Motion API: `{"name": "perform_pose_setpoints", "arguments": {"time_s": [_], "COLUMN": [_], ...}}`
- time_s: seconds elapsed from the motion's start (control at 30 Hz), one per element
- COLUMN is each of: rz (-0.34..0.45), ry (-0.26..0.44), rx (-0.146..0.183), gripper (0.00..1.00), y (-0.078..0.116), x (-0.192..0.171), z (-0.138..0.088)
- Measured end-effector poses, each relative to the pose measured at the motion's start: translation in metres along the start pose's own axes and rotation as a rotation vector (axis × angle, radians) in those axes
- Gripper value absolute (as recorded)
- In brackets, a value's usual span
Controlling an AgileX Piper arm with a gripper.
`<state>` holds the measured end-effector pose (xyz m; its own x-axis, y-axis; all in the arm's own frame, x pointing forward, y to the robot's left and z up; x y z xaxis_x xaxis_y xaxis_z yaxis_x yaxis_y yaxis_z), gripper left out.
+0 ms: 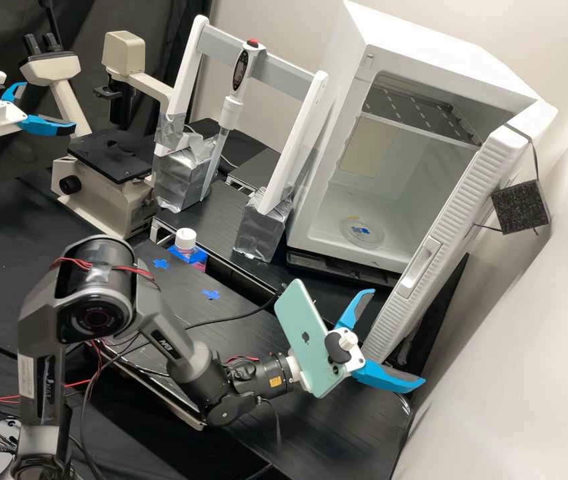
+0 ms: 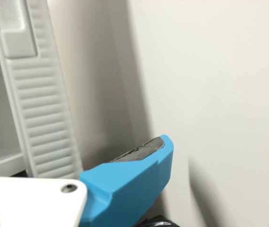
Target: Close the door
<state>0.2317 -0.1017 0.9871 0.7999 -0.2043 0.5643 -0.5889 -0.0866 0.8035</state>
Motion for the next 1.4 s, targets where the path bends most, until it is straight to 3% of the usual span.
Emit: {"name": "perform_pose_setpoints", "arguments": {"time_s": [0.23, 0.33, 0.47, 0.77, 1.07, 1.4], "rz": [-0.067, -0.137, -0.169, -0.199, -0.220, -0.275], "ry": [0.046, 0.073, 0.076, 0.084, 0.151, 0.164], "rx": [0.069, 0.099, 0.114, 0.103, 0.068, 0.087], "gripper": [1.00, 1.00, 1.00, 1.00, 1.00, 1.00], "y": [-0.008, -0.015, -0.018, -0.019, -0.013, -0.031], "x": [0.020, 0.028, 0.029, 0.017, -0.018, -0.021], "z": [0.003, 0.004, 0.004, -0.003, -0.037, -0.053]}}
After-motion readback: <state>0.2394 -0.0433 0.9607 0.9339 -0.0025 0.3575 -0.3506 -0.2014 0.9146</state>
